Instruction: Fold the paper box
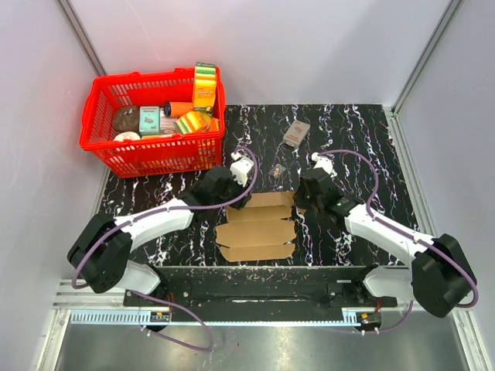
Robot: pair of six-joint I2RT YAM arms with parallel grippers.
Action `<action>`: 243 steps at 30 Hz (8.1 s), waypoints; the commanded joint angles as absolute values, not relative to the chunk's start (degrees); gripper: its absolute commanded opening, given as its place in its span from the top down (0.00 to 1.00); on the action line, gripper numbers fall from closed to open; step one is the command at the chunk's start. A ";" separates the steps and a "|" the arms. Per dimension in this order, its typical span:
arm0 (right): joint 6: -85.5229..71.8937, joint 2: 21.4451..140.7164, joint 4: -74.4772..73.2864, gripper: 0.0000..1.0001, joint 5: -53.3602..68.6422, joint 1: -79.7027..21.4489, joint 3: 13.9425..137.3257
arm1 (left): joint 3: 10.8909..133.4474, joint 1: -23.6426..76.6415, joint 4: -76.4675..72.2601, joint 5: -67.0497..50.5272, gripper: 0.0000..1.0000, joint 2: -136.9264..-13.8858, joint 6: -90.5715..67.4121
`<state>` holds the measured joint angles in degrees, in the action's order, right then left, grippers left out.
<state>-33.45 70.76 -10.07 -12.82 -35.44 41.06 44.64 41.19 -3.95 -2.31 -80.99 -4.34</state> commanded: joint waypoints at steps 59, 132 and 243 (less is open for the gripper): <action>-38.67 77.16 -6.24 0.87 -3.34 -29.36 38.23 | 42.01 43.95 -6.50 1.58 0.60 -77.96 -5.89; -42.28 93.34 11.78 0.96 17.93 -28.83 36.91 | 42.89 45.09 -5.98 2.20 0.61 -78.57 -5.98; 0.97 90.26 70.31 0.00 -21.53 -4.31 17.67 | 43.94 47.72 -1.58 5.45 0.61 -74.62 -6.33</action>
